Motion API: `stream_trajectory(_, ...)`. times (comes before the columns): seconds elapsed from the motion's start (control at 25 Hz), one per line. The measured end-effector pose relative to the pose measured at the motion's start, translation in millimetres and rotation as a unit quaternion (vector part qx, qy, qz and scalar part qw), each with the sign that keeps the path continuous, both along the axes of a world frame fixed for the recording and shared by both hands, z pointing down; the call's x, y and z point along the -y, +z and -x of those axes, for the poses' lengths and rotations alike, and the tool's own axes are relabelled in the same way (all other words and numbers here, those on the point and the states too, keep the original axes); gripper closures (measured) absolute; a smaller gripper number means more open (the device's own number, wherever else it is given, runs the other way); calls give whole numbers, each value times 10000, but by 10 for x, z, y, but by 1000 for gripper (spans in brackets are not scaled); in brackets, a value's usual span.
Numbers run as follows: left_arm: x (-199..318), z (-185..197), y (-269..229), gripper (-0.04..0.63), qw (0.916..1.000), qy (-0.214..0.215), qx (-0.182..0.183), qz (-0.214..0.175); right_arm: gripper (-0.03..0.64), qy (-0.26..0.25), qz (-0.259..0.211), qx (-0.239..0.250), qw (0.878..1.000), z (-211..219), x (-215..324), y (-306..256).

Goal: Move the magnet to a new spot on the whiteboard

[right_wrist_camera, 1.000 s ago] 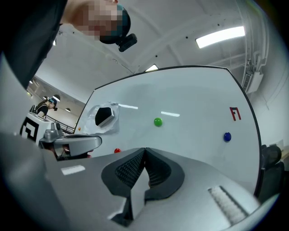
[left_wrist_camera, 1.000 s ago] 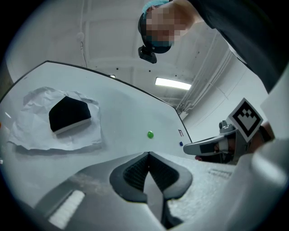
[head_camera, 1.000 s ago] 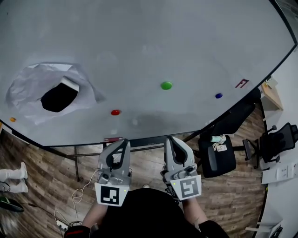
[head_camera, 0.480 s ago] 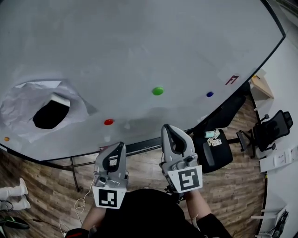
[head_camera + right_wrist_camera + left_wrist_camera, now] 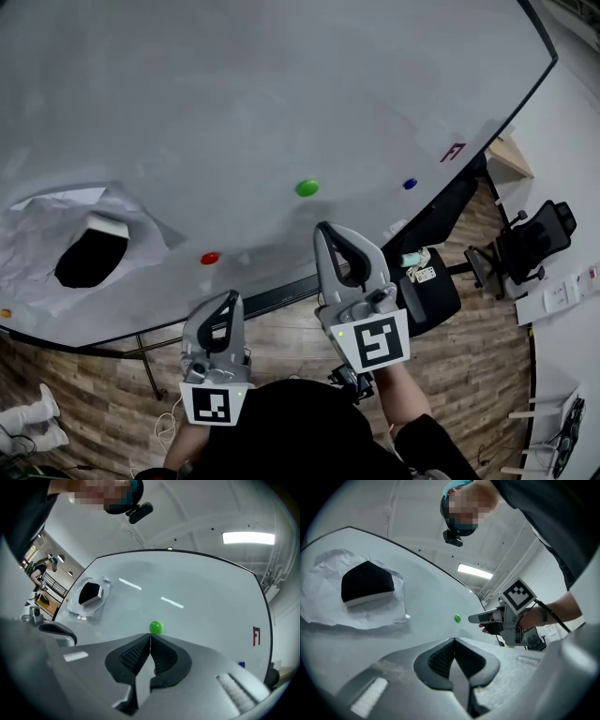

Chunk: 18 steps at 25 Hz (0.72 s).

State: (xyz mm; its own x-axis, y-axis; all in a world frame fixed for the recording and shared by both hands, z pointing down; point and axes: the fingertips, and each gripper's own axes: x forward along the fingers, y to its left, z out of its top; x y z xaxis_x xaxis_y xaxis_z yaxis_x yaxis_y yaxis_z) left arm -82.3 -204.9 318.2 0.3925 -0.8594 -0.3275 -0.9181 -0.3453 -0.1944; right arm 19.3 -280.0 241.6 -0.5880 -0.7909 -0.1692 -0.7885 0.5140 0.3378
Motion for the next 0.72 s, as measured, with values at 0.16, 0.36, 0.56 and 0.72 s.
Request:
stream_trajectory(0.16,9,82,3,594,10000,-4,-37,6,611,53,15,15,10000,85,81,-46)
stream_trajectory(0.36,17,145,-6,594,9999,67,-88,-12,573,192,16,28,9998,144,159,-124)
stream_trajectory(0.56,22,211,31,594,9999,139,-69,-6,498,349,-16,32,9994,186,229,-174)
stream_trajectory(0.72,22,241,41,594,9997,198,-111,-12,466,510,-41,109,9986,164,275,-219)
